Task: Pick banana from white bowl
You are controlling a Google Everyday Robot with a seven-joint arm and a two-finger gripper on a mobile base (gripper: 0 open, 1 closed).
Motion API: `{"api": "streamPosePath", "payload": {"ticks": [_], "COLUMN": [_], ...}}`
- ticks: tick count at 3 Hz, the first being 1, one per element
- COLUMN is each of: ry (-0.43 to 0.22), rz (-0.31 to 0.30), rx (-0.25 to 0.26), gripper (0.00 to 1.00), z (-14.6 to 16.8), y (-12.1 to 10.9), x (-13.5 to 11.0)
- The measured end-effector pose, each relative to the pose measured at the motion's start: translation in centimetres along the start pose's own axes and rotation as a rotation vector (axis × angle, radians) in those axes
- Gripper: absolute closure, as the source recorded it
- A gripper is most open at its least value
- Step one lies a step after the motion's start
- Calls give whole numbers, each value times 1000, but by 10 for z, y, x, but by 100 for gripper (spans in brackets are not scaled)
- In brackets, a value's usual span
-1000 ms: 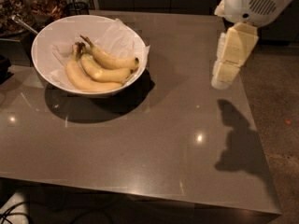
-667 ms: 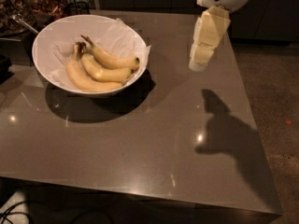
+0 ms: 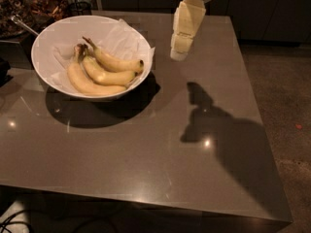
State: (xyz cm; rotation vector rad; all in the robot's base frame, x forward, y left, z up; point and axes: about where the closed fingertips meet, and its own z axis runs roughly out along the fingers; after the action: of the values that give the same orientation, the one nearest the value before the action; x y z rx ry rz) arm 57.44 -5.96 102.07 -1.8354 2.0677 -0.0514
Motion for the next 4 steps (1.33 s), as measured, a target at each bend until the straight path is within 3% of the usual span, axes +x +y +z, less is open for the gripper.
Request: {"api": "streamPosePath", "payload": {"ticks": [1, 2, 4], "ry": [-20, -26, -29], "rz": [6, -5, -56], "rx": [5, -16, -101], "gripper": [0, 17, 23], "z": [9, 24, 71], "y": [-6, -13, -19], "x": [-23, -54, -104]}}
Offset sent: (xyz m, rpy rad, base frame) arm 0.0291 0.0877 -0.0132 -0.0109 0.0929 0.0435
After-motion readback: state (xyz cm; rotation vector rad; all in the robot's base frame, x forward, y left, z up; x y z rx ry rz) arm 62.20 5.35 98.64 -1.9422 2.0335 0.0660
